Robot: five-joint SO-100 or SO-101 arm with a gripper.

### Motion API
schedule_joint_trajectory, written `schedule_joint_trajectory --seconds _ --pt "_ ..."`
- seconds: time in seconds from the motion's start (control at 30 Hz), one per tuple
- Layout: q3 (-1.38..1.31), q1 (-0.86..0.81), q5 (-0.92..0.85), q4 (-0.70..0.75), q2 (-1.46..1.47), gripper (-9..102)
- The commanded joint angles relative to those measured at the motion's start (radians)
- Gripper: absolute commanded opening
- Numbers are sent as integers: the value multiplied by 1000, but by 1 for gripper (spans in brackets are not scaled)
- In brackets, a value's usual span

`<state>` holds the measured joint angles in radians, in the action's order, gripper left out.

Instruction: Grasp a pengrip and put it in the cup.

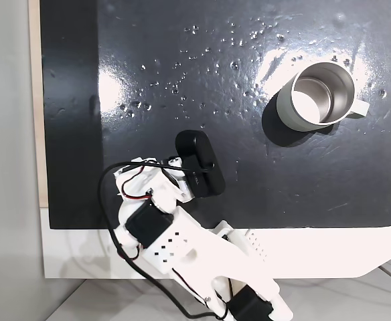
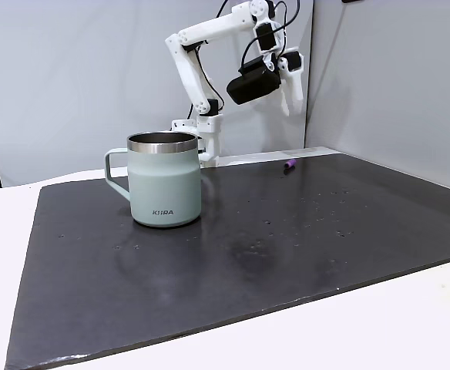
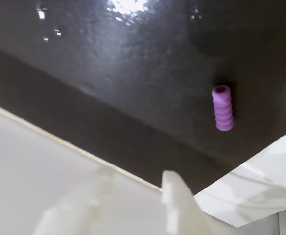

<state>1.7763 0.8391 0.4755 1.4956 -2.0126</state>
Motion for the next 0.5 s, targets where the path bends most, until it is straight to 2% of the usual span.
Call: schedule_joint_trajectory --seconds 0.0,0.47 --pt "-38 75 48 -34 64 28" --pt "-29 344 54 -18 270 33"
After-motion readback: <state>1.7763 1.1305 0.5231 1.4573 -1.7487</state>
